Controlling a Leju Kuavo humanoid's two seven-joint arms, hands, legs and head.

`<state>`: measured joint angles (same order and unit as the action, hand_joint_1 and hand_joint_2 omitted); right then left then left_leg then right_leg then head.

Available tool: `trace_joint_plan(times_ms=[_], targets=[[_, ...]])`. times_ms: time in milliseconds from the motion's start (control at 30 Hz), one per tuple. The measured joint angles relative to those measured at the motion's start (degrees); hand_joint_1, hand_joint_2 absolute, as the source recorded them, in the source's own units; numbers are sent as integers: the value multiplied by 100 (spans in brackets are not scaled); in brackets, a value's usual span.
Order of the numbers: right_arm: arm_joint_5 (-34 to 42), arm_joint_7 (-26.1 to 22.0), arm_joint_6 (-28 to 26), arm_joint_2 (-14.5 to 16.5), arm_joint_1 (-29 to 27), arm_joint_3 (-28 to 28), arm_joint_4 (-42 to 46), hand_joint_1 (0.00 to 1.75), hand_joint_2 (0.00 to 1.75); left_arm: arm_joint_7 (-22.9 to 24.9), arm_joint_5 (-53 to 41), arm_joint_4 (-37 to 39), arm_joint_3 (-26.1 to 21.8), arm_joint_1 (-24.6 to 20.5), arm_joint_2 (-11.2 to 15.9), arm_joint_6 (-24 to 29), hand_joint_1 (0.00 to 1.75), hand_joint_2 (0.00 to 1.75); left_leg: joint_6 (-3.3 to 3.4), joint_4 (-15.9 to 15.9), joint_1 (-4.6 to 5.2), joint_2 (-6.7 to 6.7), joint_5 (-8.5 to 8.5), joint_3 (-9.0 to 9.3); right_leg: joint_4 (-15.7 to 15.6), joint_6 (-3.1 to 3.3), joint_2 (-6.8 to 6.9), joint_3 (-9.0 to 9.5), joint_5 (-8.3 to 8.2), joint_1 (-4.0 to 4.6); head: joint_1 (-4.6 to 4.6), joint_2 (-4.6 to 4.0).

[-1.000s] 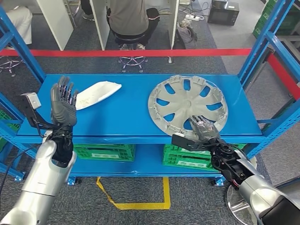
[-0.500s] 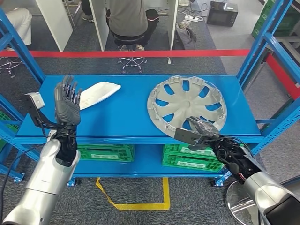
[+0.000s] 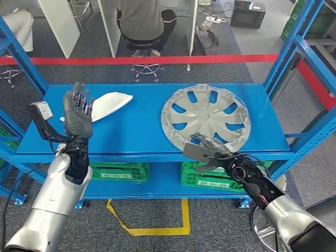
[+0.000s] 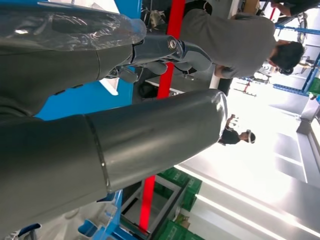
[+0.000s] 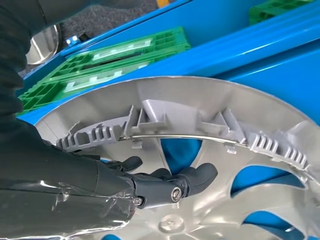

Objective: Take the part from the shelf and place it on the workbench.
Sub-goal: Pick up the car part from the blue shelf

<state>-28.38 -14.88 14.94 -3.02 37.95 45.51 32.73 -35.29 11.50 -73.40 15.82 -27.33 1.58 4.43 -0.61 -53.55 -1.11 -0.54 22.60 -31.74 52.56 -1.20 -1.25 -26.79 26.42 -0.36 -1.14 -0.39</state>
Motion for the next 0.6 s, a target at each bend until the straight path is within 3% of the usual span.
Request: trace_joint_plan(times_ms=[600], targets=[[79, 450, -74, 28, -55, 90, 182, 0, 175, 0, -13, 88, 2, -7, -48, -12, 0, 0, -5, 1, 1, 0, 5, -1, -1, 9, 1, -3, 9, -1, 0, 0]])
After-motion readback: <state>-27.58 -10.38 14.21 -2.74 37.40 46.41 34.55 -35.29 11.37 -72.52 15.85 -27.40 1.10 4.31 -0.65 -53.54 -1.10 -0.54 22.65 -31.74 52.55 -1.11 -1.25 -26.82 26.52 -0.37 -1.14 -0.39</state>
